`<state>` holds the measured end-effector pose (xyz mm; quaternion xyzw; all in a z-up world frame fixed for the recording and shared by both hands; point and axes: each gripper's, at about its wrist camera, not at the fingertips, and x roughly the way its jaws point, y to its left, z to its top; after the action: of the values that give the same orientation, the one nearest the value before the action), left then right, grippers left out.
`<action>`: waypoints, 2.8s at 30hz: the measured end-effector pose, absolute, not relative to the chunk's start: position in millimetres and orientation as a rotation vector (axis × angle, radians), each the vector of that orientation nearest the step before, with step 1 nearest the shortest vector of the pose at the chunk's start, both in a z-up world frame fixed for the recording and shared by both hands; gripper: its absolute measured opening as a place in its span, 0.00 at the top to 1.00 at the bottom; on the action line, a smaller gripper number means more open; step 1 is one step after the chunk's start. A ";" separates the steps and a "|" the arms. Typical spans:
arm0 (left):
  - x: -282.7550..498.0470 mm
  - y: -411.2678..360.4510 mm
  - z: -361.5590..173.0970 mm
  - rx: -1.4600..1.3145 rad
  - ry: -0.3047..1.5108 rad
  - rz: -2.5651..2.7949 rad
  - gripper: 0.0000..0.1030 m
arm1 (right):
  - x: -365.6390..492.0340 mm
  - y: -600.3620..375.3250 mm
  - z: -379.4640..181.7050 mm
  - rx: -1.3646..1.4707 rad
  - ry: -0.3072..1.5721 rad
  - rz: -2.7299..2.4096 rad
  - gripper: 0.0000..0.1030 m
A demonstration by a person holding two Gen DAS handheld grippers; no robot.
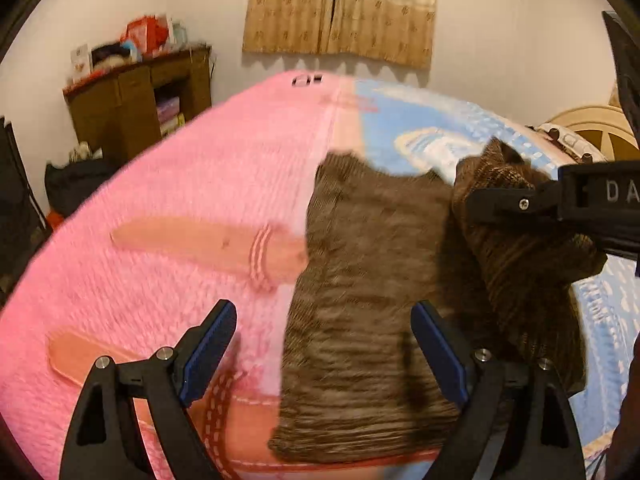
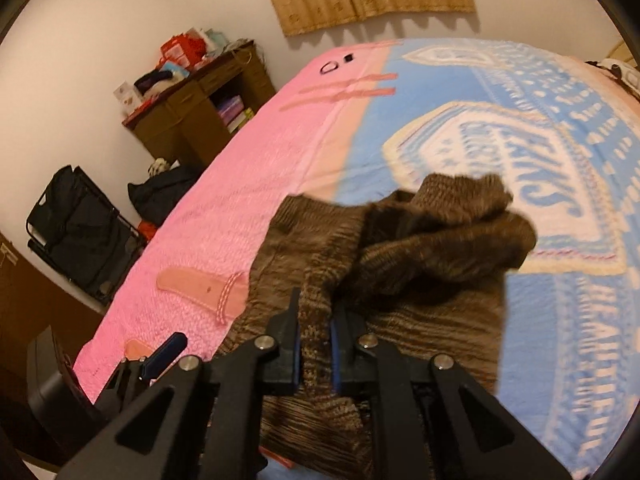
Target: Fold small clothes
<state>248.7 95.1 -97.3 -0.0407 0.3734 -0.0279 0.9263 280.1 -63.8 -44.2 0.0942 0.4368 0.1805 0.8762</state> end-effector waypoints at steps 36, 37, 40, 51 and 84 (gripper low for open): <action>256.3 99.8 -103.9 -0.216 0.781 -0.148 0.10 | 283.0 -111.9 -47.1 0.324 0.890 0.307 0.35; 256.4 99.5 -103.8 -0.216 0.781 -0.148 0.10 | 292.9 -108.9 -51.6 0.325 0.894 0.261 0.35; 257.0 101.8 -105.1 -0.218 0.780 -0.149 0.10 | 323.0 -96.5 -71.1 0.310 1.013 0.222 0.73; 261.8 106.2 -109.7 -0.246 0.775 -0.166 0.09 | 306.9 -81.2 -43.1 0.292 0.902 0.519 0.24; 210.7 216.5 -77.0 -0.298 0.726 0.018 0.10 | 212.1 9.6 -94.8 -0.196 0.832 0.490 0.77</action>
<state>210.7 216.5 -77.0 -0.1453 0.3536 0.0088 0.9240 212.1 9.6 -94.8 -0.0941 0.3993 0.2353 0.8811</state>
